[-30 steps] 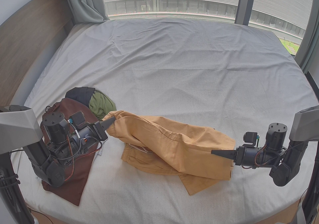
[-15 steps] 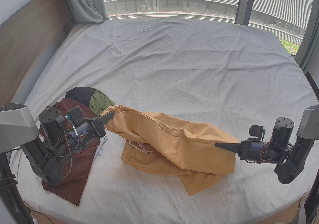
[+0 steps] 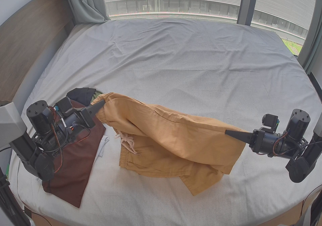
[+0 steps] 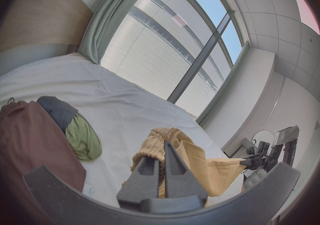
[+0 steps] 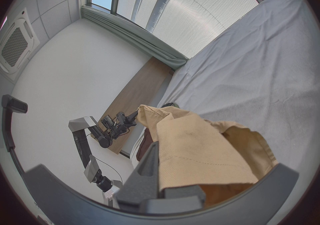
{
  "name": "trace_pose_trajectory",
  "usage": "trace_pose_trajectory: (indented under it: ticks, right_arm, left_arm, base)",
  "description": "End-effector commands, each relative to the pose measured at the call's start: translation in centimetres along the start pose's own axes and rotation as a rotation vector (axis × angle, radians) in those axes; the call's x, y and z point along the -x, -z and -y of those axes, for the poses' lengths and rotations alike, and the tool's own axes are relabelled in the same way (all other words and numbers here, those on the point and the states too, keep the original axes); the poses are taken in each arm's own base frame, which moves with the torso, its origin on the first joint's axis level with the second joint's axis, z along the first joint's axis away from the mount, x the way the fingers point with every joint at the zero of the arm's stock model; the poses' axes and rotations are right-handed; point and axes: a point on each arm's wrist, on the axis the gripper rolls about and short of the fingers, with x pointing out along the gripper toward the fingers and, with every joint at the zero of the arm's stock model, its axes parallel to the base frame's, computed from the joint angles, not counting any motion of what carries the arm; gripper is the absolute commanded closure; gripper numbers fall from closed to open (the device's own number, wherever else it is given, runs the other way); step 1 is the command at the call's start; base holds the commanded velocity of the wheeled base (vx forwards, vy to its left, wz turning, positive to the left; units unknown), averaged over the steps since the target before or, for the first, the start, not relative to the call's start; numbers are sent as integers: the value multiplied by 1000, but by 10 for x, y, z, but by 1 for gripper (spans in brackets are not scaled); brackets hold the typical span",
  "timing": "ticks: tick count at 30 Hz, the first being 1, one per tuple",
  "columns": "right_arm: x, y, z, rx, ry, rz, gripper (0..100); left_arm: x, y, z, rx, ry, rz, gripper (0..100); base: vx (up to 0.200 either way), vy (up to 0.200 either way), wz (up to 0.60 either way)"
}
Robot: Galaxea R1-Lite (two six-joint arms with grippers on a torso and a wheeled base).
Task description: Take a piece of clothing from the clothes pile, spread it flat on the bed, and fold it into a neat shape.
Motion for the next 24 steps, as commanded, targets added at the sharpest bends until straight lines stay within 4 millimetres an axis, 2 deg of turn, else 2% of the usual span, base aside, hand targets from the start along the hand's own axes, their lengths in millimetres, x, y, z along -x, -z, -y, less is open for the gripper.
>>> trace_pose_trajectory:
  ticks: [1, 13, 24]
  right_arm:
    - [6, -11, -11, 44, -18, 40, 100]
    - [8, -20, -12, 72, -14, 73, 100]
    - [12, -29, -14, 98, -11, 103, 100]
  left_arm:
    - [9, -17, 5, -21, 16, 46, 100]
    - [40, -35, 1, -46, 98, 20, 100]
    - [43, -33, -2, -31, 123, -10, 100]
  base:
    - [0, 0, 0]
    - [0, 0, 0]
    - [0, 0, 0]
